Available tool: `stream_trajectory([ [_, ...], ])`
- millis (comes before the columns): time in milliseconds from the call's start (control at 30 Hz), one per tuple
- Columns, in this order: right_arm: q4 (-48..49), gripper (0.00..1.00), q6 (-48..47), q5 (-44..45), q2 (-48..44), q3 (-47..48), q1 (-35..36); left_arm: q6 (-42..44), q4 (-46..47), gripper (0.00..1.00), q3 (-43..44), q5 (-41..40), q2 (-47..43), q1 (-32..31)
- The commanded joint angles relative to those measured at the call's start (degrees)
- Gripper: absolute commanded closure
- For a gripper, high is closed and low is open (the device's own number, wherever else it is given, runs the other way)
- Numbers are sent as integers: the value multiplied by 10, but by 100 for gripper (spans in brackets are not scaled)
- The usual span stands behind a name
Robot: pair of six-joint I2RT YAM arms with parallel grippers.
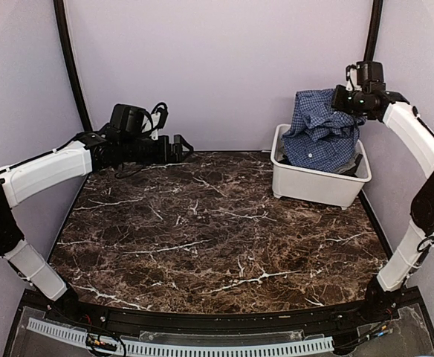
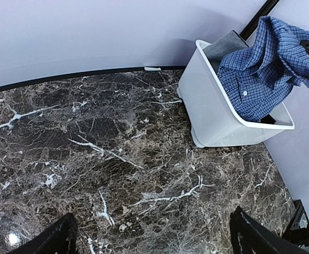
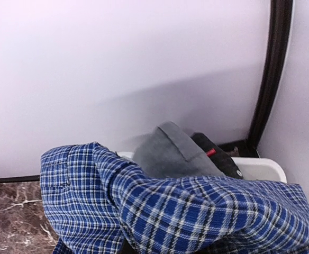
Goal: Fold and stack the long sleeve shirts
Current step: Pick up the crumpled shirt from the bin, then place the crumpled shirt at the center of the board.
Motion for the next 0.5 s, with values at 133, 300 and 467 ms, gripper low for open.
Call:
stream_trajectory([
  [133,107,100,-30,-61,-67,91,97,9,5,1,30,-13,-35,0],
  [300,142,100,-43,-88,-72,134,179,14,3,1,39,-23,-49,0],
  [467,168,100,-48,-122,-65,169,261,17,5,1,40,-41,-72,0],
])
